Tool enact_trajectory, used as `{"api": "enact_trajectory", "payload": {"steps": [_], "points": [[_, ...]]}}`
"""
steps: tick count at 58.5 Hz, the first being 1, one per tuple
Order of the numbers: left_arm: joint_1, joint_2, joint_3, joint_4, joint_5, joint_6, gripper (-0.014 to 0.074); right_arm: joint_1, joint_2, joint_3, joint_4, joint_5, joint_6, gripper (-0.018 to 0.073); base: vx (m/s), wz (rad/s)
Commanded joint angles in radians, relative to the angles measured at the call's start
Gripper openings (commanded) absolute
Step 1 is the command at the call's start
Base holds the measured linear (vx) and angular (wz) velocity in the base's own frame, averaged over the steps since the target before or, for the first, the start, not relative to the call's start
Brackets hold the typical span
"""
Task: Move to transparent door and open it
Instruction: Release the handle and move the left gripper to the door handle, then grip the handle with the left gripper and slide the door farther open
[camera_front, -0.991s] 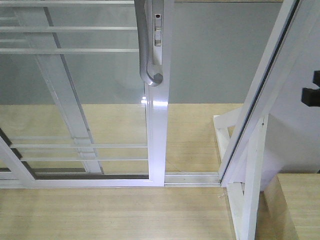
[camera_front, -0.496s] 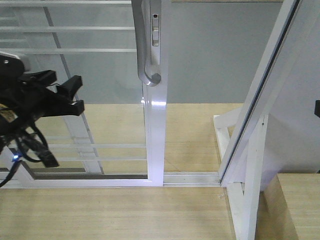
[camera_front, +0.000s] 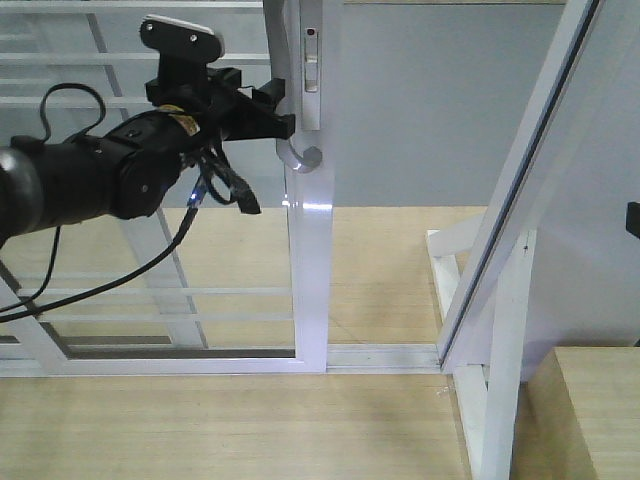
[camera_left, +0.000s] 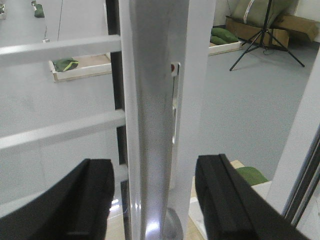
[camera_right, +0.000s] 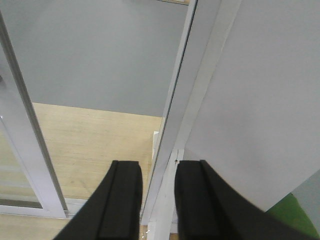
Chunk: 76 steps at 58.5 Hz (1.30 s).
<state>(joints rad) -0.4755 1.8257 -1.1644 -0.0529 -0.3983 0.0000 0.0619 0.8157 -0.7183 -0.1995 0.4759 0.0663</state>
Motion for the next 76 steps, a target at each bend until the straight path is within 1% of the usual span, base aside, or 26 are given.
{"api": "enact_trajectory", "payload": {"steps": [1,12,22,34,40,46,62,76], "points": [[-0.004,-0.001,-0.113,-0.009,-0.055,-0.008,0.0491,-0.006,-0.002,-0.029,-0.013,-0.069,0.001,0.027,0.0,0.0],[-0.002,0.102,-0.267,-0.011,-0.05,-0.007,0.0489,-0.006,-0.002,-0.029,-0.013,-0.069,0.001,0.027,0.0,0.0],[0.006,0.182,-0.36,-0.011,-0.006,0.0,0.0478,-0.006,-0.002,-0.029,-0.013,-0.069,0.001,0.027,0.0,0.0],[0.009,0.183,-0.367,-0.019,-0.004,0.0,0.0434,-0.006,-0.002,-0.029,-0.013,-0.069,0.001,0.027,0.0,0.0],[0.028,0.182,-0.367,-0.019,0.005,0.0,0.0404,-0.006,-0.002,-0.029,-0.014,-0.069,0.001,0.027,0.0,0.0],[0.063,0.18,-0.367,-0.02,0.049,0.0,0.0377,-0.006,-0.002,-0.029,-0.014,-0.068,0.001,0.027,0.0,0.0],[0.135,0.11,-0.367,-0.019,0.18,0.0,0.0375,-0.006,-0.002,-0.029,-0.014,-0.068,0.001,0.027,0.0,0.0],[0.183,0.069,-0.367,-0.019,0.252,0.0,0.0379,-0.006,-0.002,-0.029,-0.014,-0.068,0.001,0.027,0.0,0.0]]}}
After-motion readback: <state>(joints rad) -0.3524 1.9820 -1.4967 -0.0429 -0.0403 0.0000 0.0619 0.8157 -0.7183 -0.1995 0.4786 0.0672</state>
